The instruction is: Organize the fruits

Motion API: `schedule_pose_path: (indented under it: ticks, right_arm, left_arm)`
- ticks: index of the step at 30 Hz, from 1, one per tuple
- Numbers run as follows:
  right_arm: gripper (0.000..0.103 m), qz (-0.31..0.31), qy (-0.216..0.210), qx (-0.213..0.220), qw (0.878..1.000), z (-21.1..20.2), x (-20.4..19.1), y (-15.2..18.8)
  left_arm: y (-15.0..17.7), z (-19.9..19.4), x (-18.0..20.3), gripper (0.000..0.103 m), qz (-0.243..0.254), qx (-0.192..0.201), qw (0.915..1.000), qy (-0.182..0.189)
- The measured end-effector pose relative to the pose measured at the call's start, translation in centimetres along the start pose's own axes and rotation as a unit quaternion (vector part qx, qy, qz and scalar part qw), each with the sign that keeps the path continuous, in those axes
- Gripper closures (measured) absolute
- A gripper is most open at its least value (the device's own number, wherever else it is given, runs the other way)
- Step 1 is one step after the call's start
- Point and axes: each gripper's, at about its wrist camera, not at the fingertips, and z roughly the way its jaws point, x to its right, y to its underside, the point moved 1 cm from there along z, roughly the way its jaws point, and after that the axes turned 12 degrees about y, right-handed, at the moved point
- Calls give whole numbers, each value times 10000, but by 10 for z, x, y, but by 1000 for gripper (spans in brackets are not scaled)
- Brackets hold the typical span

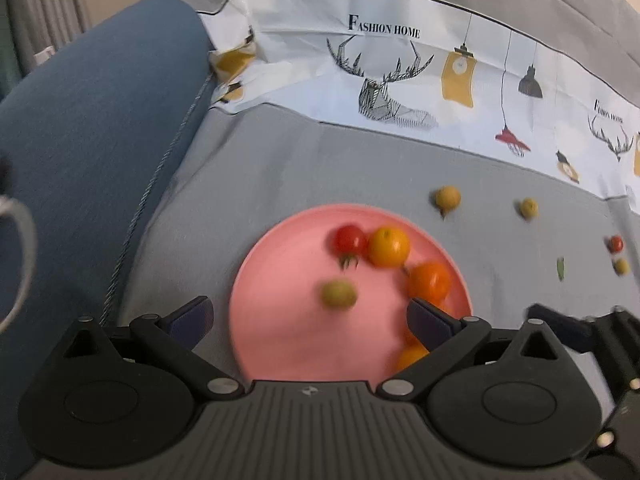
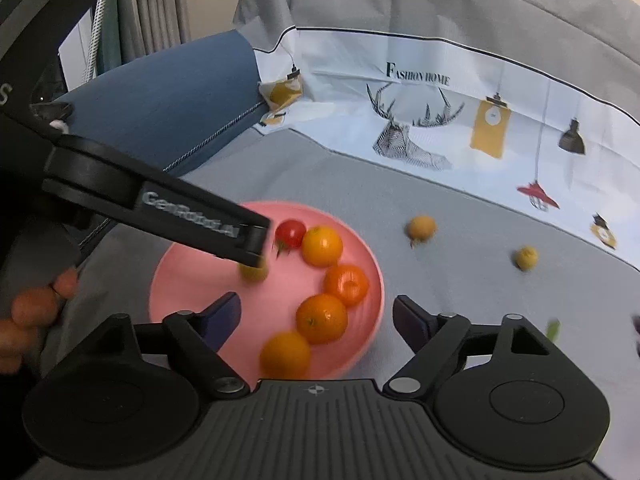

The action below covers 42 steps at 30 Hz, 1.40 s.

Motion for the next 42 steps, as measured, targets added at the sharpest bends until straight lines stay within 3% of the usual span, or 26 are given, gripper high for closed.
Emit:
schedule_pose_path:
  ticks: [9, 18, 25, 42]
  right_arm:
    - [12, 422, 14, -330, 9986, -78, 7, 27]
    - [8, 218, 227, 378, 9988, -160, -10, 34]
    - [6, 228, 332, 799, 9960, -208, -10, 49]
    - [4, 381, 358, 1352, 9894, -270, -4, 72]
  left_arm:
    - [60, -79, 5, 0, -194, 19, 9992, -339]
    - [101, -155, 18, 0, -284, 432, 9977, -439]
    - [123, -192, 36, 0, -195, 729, 9961, -464]
    - [152, -247, 61, 0, -85, 1160, 9919, -509]
